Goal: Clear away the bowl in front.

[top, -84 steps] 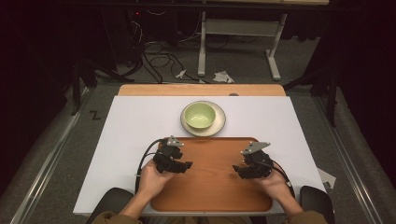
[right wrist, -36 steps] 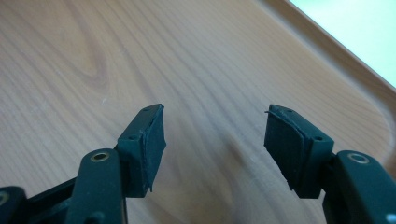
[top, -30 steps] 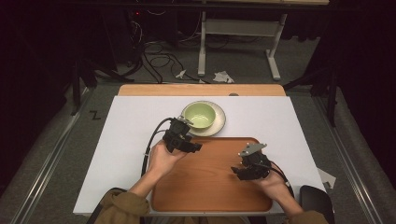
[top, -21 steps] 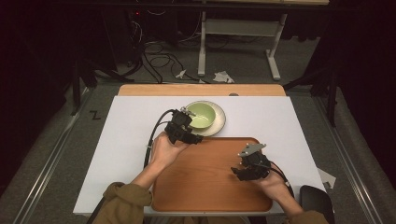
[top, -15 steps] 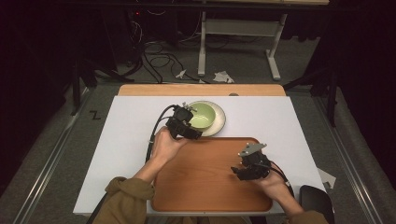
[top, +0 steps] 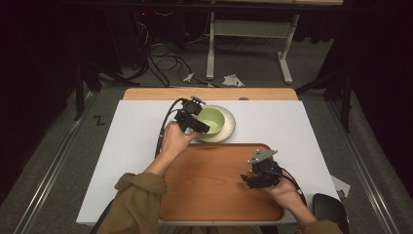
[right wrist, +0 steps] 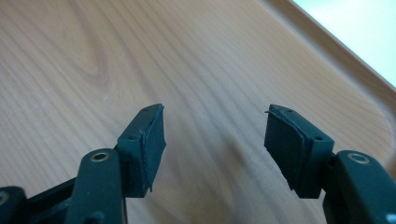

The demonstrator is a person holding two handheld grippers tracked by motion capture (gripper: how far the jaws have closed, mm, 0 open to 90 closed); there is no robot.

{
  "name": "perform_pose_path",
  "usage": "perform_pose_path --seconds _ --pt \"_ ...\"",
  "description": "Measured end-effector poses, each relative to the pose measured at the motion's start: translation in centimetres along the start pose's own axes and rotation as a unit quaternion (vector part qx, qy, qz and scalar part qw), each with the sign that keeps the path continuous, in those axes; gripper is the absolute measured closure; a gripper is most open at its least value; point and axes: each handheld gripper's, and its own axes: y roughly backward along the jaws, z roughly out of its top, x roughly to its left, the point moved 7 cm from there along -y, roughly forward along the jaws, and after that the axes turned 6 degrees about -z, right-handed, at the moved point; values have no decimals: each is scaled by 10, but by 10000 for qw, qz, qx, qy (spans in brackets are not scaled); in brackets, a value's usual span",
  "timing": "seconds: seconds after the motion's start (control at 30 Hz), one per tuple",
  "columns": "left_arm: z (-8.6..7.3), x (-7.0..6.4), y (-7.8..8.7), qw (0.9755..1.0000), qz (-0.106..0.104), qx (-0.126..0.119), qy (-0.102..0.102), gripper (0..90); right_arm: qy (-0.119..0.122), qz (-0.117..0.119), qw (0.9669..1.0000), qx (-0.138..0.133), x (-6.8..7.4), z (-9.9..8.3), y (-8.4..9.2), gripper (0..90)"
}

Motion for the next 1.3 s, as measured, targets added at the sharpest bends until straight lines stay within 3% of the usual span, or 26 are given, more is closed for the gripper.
perform_pose_path --seconds 0.27,0.4,0.73,0.83,1.3 --pt "10 17 -9 9995 175 135 219 390 -8 23 10000 -8 1 1 1 384" --pt "11 24 -17 9988 288 287 284 388 18 26 10000 1 1 1 0 383" --pt "7 46 -35 9958 390 441 696 394 57 62 10000 10 3 2 0 383" --pt "6 48 -41 9949 355 474 813 412 42 50 10000 11 3 2 0 383" --pt "3 49 -59 9938 207 530 958 535 57 -8 10000 -43 5 3 0 385"
